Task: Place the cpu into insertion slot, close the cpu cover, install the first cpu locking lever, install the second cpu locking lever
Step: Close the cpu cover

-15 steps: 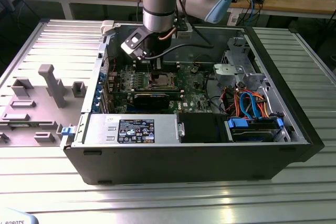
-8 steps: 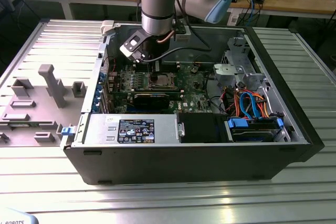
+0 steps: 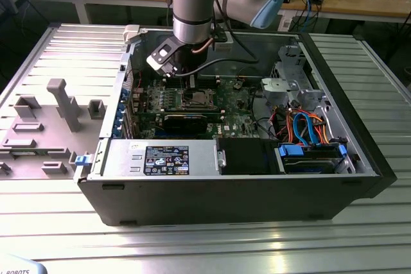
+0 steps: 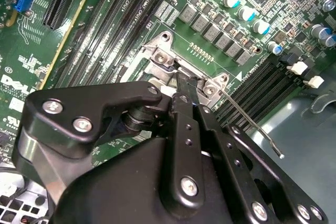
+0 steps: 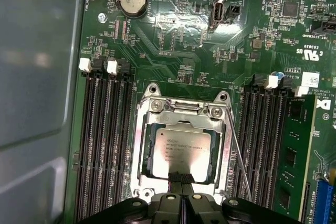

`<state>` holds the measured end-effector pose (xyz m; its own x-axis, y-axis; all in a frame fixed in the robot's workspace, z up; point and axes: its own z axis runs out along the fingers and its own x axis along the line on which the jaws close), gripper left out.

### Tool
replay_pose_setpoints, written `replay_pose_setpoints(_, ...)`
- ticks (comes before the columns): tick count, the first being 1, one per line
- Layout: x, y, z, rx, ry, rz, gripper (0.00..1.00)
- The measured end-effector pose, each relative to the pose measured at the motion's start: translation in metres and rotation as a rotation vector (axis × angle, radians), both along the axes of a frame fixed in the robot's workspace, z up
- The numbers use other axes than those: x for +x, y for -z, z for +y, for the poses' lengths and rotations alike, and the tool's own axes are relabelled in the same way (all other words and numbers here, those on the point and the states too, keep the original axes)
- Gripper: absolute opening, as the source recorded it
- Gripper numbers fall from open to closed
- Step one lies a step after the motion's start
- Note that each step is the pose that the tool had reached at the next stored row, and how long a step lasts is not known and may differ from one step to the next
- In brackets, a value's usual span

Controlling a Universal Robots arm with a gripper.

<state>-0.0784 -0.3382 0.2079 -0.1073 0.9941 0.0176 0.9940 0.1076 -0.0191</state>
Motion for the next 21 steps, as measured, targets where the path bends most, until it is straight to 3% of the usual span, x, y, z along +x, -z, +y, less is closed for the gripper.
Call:
replay_pose_setpoints(4, 0.0001, -0.0028, 0.0001, 0.0002, 0.000, -0.0001, 0.11)
replay_pose_setpoints(8, 0.0053, -0.0029, -0.0001, -0.0001, 0.000, 0.0001, 0.11)
replay_pose_setpoints(21, 0.0069, -0.0029, 0.0000, -0.0001, 0.000, 0.0000, 0.11)
